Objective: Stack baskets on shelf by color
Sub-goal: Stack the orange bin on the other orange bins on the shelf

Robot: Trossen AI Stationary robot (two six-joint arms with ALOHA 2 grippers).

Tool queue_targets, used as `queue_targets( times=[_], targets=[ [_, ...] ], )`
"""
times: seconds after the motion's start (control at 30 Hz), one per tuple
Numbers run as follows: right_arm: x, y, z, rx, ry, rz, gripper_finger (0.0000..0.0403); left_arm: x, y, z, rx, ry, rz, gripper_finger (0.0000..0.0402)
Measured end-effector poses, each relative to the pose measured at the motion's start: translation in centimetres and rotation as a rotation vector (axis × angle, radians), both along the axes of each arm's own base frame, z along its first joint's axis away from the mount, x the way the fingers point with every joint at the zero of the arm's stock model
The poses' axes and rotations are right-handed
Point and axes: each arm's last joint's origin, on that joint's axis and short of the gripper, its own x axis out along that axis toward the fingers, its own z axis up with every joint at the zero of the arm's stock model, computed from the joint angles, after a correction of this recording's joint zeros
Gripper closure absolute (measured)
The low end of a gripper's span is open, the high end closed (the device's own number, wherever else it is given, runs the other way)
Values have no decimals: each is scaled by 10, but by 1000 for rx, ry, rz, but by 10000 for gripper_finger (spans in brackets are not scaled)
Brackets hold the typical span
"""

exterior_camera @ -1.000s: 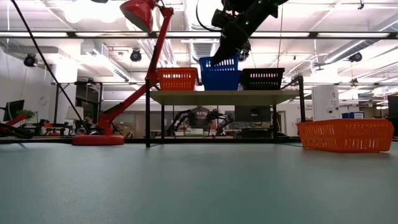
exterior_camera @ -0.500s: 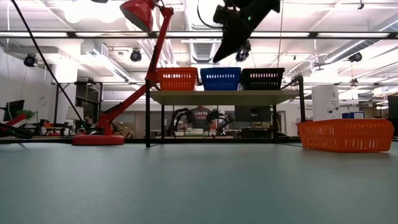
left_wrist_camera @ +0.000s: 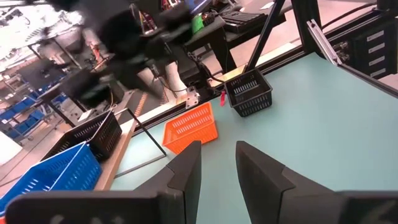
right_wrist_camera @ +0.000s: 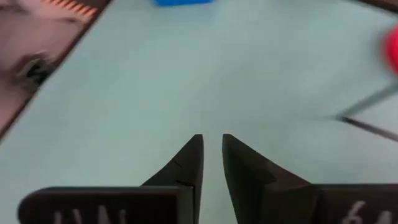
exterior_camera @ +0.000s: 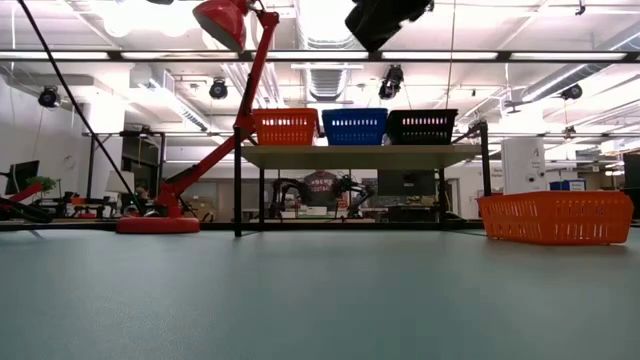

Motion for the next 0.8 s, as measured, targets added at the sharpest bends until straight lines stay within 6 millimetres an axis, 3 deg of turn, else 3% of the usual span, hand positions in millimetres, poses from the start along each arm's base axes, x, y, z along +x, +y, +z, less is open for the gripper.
queue_targets(
  times=[0.2,0.4,0.53,0.8],
  targets=[
    [-3,52,-30,1,82,57,379,0,0,0,-1,0,1,317],
    [-13,83,-64,-63,188,-66,394,0,0,0,-9,-1,2,317],
    [-24,88,-79,-98,278,-238,394,0,0,0,-12,-1,2,317],
    [-56,74,-96,-284,507,-589,394,0,0,0,-60,-3,8,317]
  ],
)
